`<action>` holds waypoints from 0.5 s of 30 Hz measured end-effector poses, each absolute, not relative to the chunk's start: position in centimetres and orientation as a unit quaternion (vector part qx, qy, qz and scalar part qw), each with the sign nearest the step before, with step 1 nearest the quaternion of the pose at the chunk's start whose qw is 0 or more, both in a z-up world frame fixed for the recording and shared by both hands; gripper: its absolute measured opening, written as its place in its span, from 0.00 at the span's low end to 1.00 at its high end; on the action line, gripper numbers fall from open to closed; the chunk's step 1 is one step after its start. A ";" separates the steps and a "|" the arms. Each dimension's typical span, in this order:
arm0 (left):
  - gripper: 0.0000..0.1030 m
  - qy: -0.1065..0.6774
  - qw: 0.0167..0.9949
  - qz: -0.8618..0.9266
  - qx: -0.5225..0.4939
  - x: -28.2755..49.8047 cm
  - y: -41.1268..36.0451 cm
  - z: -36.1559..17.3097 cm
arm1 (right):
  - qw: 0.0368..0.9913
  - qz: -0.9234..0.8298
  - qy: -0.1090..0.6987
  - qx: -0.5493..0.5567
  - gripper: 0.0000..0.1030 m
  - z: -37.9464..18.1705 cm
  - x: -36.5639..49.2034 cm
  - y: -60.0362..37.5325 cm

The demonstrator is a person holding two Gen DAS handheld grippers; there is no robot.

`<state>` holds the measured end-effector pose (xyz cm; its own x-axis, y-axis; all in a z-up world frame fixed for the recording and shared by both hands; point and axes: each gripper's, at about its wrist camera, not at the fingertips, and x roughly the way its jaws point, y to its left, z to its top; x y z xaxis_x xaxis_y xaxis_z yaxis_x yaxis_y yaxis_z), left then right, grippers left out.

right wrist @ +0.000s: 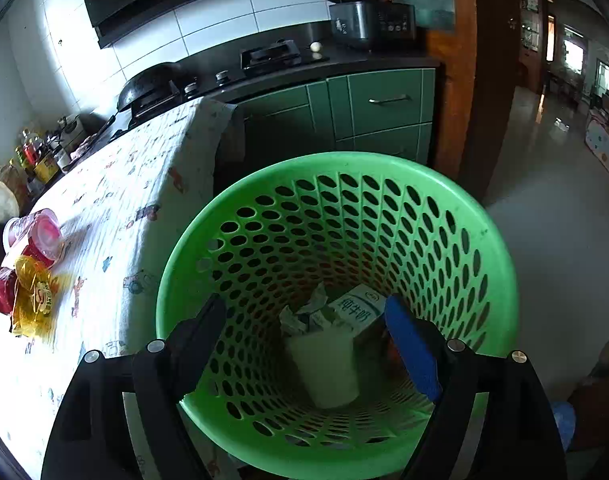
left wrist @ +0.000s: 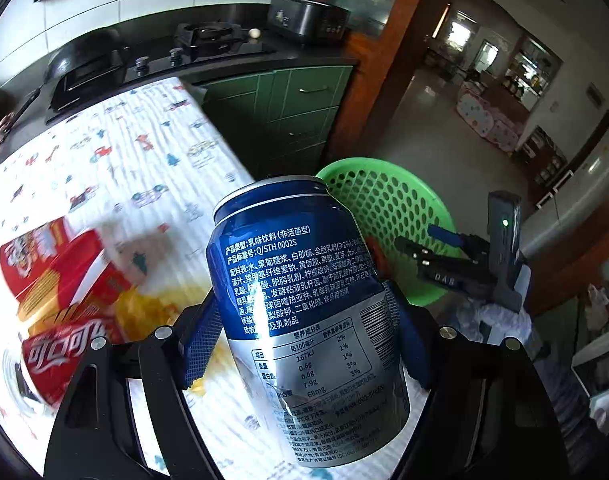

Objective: Collect trash
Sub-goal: 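Carry the can and paper cup over the green basket and open both tools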

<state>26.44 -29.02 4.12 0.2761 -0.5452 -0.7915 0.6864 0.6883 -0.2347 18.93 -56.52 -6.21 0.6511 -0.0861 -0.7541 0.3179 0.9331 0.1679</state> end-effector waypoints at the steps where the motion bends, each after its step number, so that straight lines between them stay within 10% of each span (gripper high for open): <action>1: 0.73 0.459 0.794 -0.391 0.078 26.4 -29.7 4.1 | 0.898 -0.112 0.400 0.146 0.76 -6.1 18.7 -56.7; 15: 0.73 0.475 0.759 -0.432 0.110 28.4 -41.4 0.3 | 0.915 -0.126 0.356 0.141 0.85 -3.2 12.0 -57.5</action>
